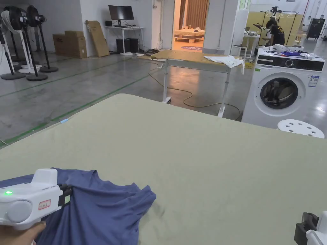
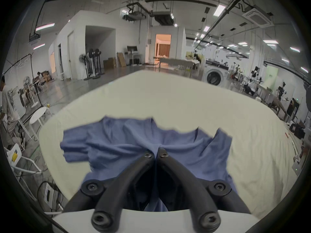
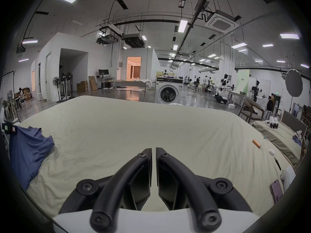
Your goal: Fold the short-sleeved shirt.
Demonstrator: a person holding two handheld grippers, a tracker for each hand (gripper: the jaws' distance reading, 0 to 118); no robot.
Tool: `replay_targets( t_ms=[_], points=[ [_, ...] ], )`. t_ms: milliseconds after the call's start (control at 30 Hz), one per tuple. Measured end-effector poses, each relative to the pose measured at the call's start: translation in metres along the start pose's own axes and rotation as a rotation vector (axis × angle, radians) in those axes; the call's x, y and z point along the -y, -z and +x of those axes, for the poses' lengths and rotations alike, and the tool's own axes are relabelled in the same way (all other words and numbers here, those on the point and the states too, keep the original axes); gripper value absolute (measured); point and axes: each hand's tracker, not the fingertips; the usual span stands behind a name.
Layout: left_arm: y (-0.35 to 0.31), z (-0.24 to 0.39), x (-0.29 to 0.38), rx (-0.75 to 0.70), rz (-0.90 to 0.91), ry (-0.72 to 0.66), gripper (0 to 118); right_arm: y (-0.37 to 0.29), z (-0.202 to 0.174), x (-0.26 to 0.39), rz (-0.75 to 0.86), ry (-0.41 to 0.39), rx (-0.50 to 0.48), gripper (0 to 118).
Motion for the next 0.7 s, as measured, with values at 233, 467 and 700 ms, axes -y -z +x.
replay_targets(
  t_ms=[233,467,700],
  points=[
    [-0.051,0.047,-0.074,0.088,0.201,0.034,0,-0.007,0.016,-0.010,0.032,0.025,0.021,4],
    [-0.104,0.144,-0.142,0.284,0.332,0.168,0,-0.025,0.041,-0.017,0.073,0.065,0.052,4],
    [-0.118,0.266,-0.162,0.485,0.363,0.295,0,-0.052,0.076,-0.019,0.115,0.103,0.102,4]
  ],
)
